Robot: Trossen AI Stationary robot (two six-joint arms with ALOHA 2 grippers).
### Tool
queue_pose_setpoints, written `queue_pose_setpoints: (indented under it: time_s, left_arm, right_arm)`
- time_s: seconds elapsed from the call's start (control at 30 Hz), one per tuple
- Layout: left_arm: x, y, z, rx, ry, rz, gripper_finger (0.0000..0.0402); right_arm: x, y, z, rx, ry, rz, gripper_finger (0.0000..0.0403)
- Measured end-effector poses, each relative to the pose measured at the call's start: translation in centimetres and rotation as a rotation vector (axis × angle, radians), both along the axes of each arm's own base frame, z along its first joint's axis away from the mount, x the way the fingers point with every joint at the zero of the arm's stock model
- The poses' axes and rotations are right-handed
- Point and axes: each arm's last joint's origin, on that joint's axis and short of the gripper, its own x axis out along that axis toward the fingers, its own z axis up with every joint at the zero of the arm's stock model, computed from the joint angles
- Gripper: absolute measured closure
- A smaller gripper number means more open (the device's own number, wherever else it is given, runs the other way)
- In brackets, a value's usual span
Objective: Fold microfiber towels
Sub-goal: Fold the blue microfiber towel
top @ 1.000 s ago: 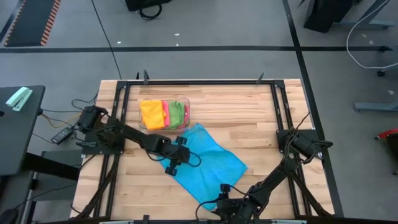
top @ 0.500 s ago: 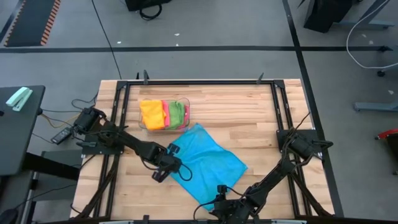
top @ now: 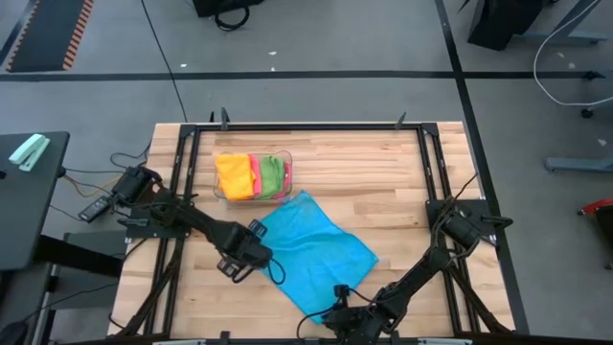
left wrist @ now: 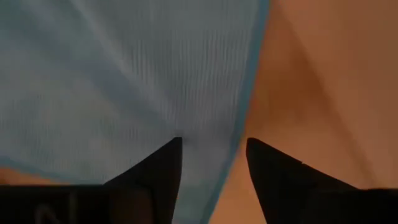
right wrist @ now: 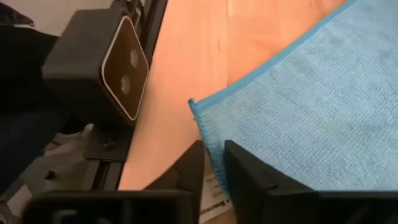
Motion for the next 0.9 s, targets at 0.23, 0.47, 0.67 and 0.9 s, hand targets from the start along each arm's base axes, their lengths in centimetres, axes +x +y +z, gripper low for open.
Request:
queue_pose_setpoints:
  time_s: [0.23,0.47,0.67,0.9]
  left_arm:
    - [-1.1,-0.1,0.0,0.174,0.066,-0.203,0.0206]
    - [-1.5,-1.3,0.0,0.218,0.049,-0.395,0.0226]
    - [-1.8,-1.6,-0.1,0.226,0.058,-0.426,0.0254]
    - [-3.5,-0.6,-1.8,0.294,0.112,-0.447,0.0299]
  right_arm:
    - [-0.7,0.1,-0.3,-0.016,0.046,-0.01,0.0385]
    - [-1.3,0.3,-0.3,0.008,0.078,-0.015,0.0392]
    - [-1.4,0.5,-0.3,0.02,0.08,-0.022,0.0393]
    - [-1.5,0.5,-0.3,0.035,0.081,-0.036,0.0394]
